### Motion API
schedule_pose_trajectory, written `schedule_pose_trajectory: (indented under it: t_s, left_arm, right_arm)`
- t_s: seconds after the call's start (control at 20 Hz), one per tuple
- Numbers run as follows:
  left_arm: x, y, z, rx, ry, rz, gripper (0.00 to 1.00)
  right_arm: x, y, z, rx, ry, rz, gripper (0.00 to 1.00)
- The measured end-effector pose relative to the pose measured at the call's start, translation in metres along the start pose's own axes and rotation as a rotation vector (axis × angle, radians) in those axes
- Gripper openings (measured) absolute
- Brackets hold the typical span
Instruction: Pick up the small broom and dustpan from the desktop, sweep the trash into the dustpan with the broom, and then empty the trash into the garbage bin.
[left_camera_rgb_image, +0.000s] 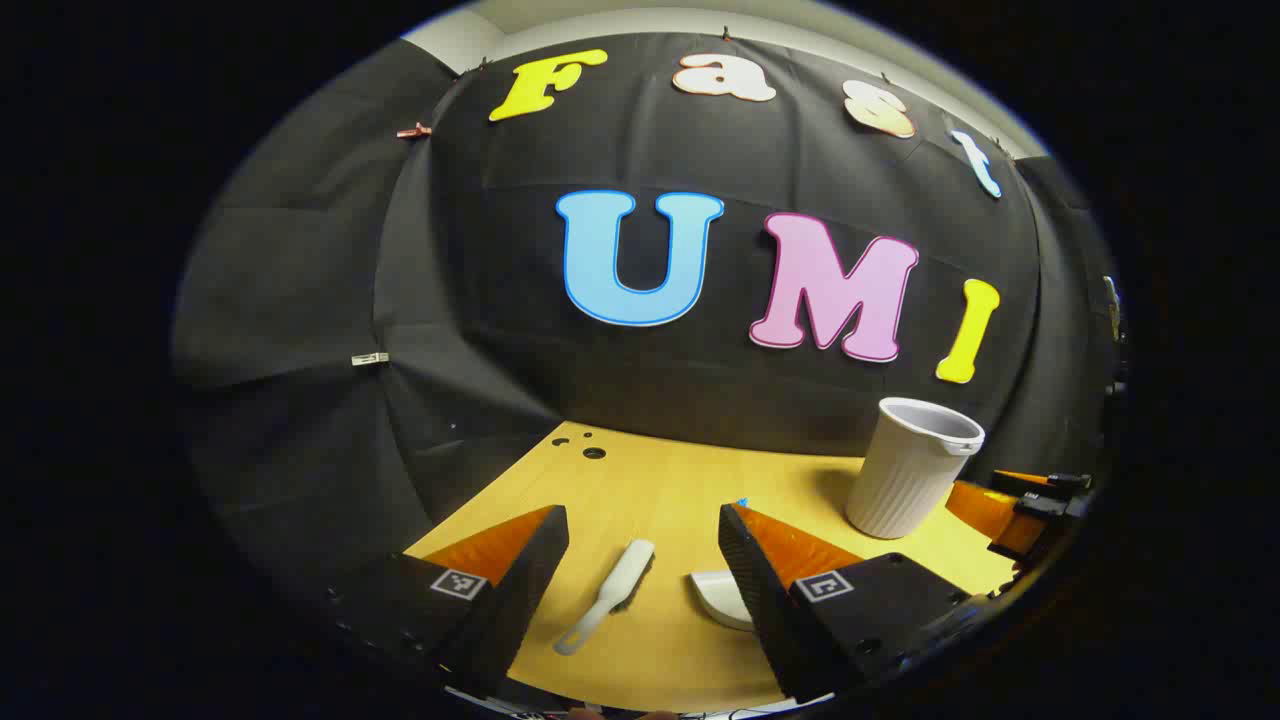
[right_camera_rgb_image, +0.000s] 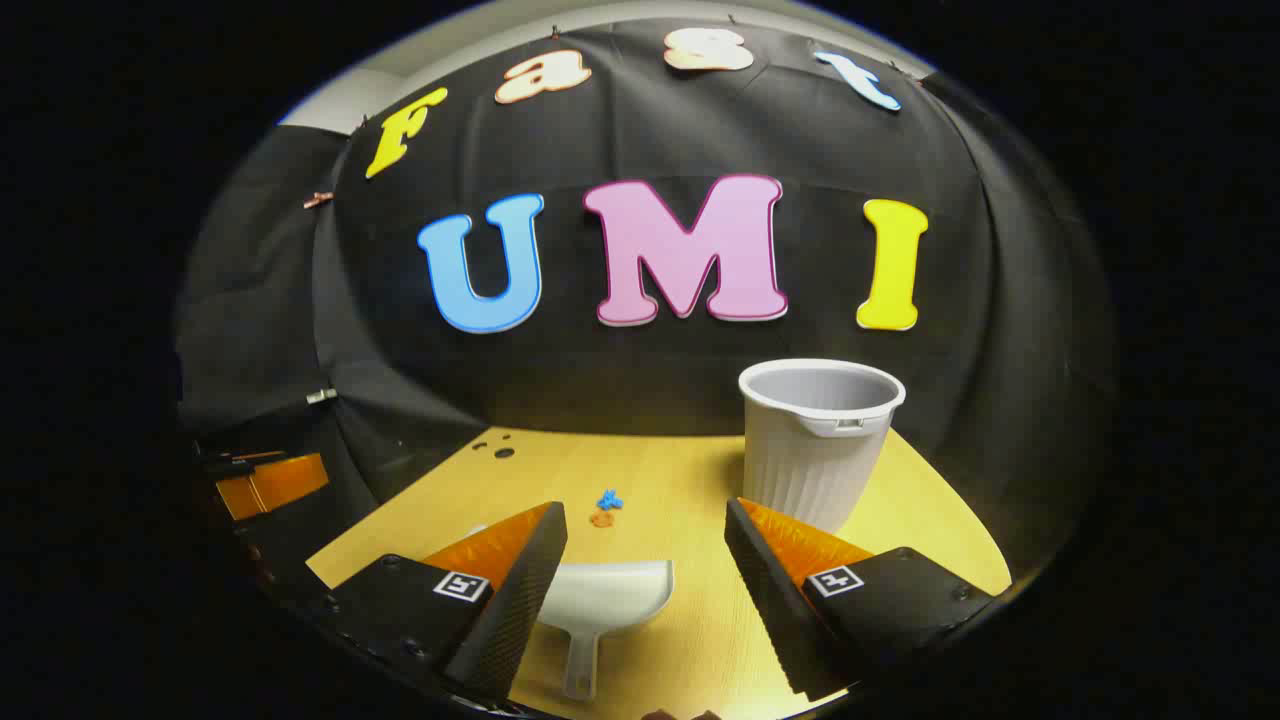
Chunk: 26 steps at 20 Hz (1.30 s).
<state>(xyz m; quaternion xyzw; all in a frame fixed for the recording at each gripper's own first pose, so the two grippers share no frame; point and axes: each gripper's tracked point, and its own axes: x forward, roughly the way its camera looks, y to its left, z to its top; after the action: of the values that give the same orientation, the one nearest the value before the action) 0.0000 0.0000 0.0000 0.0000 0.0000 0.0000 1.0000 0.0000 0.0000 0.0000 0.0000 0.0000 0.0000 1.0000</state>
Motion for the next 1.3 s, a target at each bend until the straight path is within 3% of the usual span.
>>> schedule_pose_trajectory:
  t_s: [0.2, 0.45, 0.85, 1.3]
  left_arm:
    - [0.014, 0.009, -0.010, 0.038, 0.017, 0.015, 0.96]
    - [0.023, 0.007, -0.038, -0.002, 0.103, -0.055, 0.96]
    - [0.039, 0.030, -0.055, -0.030, 0.130, -0.006, 0.95]
    - [0.069, 0.048, -0.121, -0.017, 0.403, -0.054, 0.95]
  right_arm:
    - [0.008, 0.004, 0.002, 0.021, -0.002, 0.011, 0.99]
    - [0.013, 0.015, -0.007, 0.006, 0.028, 0.032, 0.99]
    - [0.018, 0.024, -0.017, -0.015, 0.072, 0.066, 0.99]
    - [0.029, 0.023, -0.050, 0.006, 0.163, 0.073, 0.99]
